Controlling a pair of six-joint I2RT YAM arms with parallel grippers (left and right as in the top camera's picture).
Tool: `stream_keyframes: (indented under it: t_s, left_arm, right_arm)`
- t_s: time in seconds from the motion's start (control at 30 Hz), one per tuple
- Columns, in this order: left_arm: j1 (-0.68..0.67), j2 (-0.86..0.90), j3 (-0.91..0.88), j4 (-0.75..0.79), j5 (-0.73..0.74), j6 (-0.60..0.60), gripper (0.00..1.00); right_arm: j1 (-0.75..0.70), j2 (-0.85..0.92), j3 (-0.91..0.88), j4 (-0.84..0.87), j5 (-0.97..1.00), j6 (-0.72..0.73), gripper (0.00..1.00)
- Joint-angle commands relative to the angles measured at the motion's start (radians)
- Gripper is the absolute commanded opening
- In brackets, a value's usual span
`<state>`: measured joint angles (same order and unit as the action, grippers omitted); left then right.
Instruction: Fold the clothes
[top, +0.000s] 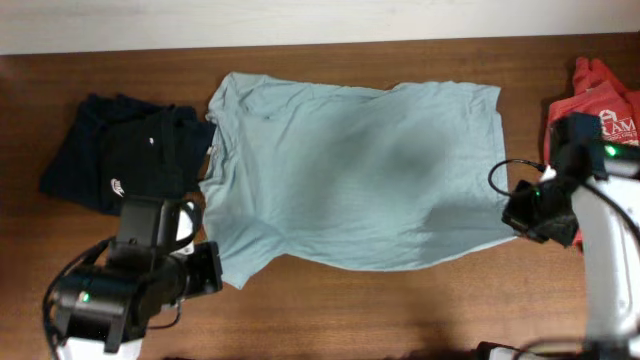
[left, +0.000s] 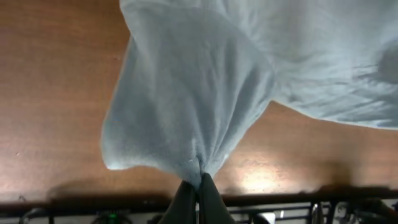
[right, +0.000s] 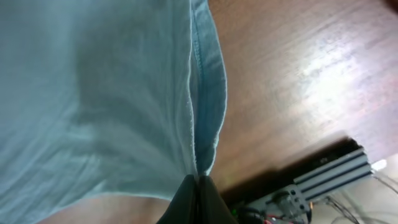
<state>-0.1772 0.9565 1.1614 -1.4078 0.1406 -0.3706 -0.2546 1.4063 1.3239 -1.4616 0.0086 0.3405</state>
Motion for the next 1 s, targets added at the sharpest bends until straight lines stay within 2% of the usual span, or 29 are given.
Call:
stream_keyframes:
  t_s: [0.0,0.23,0.4,0.5,0.97]
  left_arm:
    - [-0.001,-0.026,0.050,-0.043,-0.039,-0.029,0.01]
    - [-0.001,-0.005,0.082,0.008,-0.102,-0.007,0.01]
    - [-0.002,0.084,0.082,0.103,-0.085,0.109,0.01]
    - [-0.002,0.207,0.082,0.165,-0.081,0.180,0.01]
    - [-0.002,0.567,0.082,0.581,-0.096,0.290,0.01]
  right_arm:
    - [-0.001,-0.103,0.004,-0.026,-0.009,-0.003,0.04]
    - [-0.001,-0.154,0.003,-0.009,-0.026,-0.003,0.04]
    - [-0.001,-0.098,0.003,0.073,-0.059,-0.003,0.04]
    - [-0.001,-0.016,0.003,0.150,-0.066,-0.003,0.04]
    - [-0.001,0.349,0.003,0.480,-0.122,-0.022,0.04]
